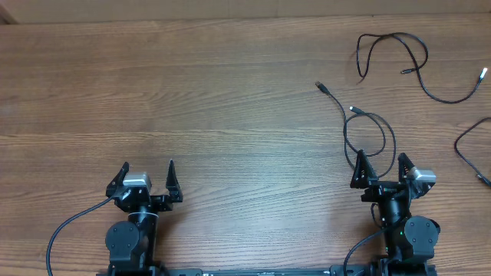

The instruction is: Untangle cables

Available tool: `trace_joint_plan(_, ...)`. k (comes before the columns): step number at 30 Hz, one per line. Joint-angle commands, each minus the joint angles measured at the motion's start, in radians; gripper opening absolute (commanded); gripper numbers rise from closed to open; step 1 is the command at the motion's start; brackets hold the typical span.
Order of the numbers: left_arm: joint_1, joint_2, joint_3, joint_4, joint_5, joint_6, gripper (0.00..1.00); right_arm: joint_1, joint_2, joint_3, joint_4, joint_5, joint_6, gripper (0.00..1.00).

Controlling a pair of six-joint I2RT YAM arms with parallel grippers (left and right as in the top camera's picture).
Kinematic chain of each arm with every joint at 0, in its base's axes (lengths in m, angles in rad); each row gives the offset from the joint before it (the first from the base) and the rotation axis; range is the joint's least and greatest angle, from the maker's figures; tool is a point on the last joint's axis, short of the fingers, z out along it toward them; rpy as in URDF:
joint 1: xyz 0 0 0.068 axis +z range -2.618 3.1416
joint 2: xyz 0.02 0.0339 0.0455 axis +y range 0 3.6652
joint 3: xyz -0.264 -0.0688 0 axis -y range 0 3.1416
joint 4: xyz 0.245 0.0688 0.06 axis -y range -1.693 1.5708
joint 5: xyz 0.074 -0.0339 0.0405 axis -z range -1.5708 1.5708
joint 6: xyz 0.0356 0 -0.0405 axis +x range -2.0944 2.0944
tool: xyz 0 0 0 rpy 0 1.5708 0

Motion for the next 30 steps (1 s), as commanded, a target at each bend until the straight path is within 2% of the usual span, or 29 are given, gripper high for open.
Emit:
trace_joint_plan(1, -0.002, -0.003, -0.015, 0.001, 0.008, 0.026, 1.0, -0.002, -0.004, -0.01, 0.006, 0.006, 0.004, 1.0)
trace_joint_plan(27, -0.002, -0.003, -0.015, 0.001, 0.008, 0.026, 1.0, -0.002, -0.004, -0.01, 0.003, 0.038, 0.0, 1.0)
trace_joint_plan(30, -0.002, -0.003, -0.015, 0.001, 0.008, 0.026, 0.99, -0.002, -0.004, -0.01, 0.003, 0.044, -0.056, 1.0)
